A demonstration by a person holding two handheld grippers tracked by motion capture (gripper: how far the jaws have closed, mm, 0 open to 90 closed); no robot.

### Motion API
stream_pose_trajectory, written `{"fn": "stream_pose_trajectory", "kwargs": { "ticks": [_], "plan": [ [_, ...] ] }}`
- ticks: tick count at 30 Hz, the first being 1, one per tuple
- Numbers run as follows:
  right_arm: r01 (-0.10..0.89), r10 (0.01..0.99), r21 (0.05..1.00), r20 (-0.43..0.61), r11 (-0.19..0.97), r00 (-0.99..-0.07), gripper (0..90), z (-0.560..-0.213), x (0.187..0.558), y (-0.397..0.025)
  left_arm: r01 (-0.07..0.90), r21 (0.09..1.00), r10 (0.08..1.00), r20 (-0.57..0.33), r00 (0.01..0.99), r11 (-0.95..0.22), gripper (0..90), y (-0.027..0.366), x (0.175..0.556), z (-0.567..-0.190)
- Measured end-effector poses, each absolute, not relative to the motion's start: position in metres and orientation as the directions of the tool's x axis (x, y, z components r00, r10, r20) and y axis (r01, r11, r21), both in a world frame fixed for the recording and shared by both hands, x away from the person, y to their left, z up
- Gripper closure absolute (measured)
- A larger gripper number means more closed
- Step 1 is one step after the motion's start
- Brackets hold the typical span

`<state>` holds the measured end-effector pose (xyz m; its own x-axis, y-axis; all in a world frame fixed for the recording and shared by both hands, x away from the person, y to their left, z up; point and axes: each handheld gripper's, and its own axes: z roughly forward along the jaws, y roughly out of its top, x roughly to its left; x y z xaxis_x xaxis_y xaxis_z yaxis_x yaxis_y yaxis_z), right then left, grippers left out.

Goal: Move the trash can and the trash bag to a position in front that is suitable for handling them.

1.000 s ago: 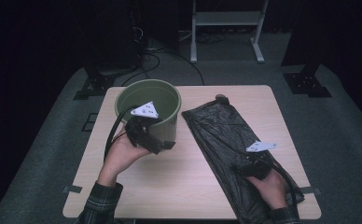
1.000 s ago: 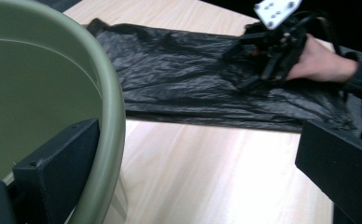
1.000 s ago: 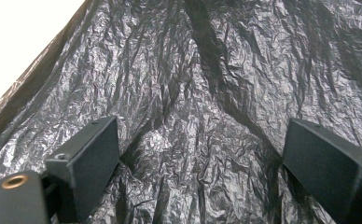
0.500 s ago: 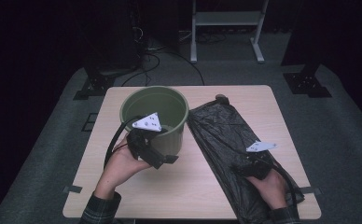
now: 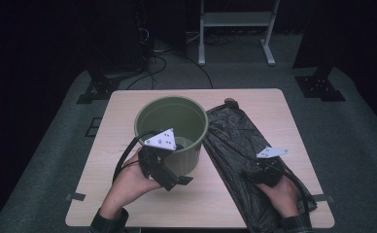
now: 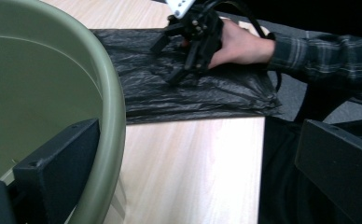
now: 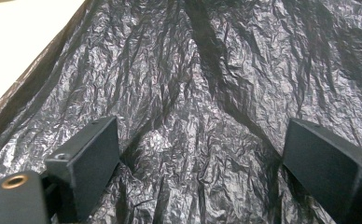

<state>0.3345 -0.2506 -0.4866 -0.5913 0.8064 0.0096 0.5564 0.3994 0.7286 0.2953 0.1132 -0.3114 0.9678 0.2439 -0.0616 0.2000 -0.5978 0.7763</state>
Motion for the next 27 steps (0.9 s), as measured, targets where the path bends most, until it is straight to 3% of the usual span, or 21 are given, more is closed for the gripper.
{"fn": "stream_pose_trajectory", "kwargs": {
  "ticks": [16,27],
  "plan": [
    [0.557,0.807,0.728,0.009,0.399,-0.591,10.0,-0.487,0.334,-0.251,0.168,0.773,0.181,-0.071,0.981,-0.611,0.0,0.099,0.273,-0.311],
    [0.557,0.807,0.728,0.010,0.399,-0.591,10.0,-0.487,0.334,-0.251,0.180,0.782,0.198,-0.074,0.977,-0.596,2.8,0.109,0.280,-0.302]
  ]
}}
